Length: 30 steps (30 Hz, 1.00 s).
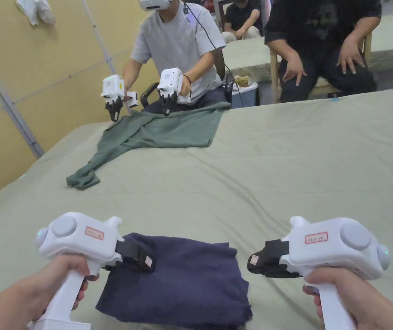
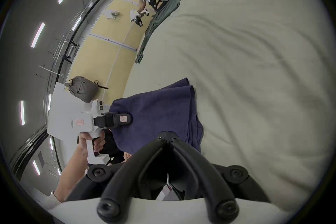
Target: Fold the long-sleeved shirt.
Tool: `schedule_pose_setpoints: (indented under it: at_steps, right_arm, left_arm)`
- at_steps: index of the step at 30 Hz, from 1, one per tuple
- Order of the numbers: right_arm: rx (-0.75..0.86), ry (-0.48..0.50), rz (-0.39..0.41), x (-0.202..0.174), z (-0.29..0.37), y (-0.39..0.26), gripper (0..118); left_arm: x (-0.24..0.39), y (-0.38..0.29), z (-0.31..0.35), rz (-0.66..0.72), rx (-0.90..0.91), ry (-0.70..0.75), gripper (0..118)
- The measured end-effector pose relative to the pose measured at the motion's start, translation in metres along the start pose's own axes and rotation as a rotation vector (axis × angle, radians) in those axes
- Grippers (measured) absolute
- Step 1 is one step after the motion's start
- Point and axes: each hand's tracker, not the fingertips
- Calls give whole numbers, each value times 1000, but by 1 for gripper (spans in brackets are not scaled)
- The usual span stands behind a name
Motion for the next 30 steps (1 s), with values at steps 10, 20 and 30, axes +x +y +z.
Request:
schedule_pose_setpoints:
  at_steps: [10,20,30]
  right_arm:
    - [-59,27,52,-71,-112,-2,9]
    - [-105,22,64,-84,-148,-16,9]
    - [-70,52,156,-122,-130,-13,9]
  left_arm:
    - [-106,28,54,0,-17,78,21]
    - [-148,29,79,76,35,221,45]
    - [-89,-10,139,15,235,274,109]
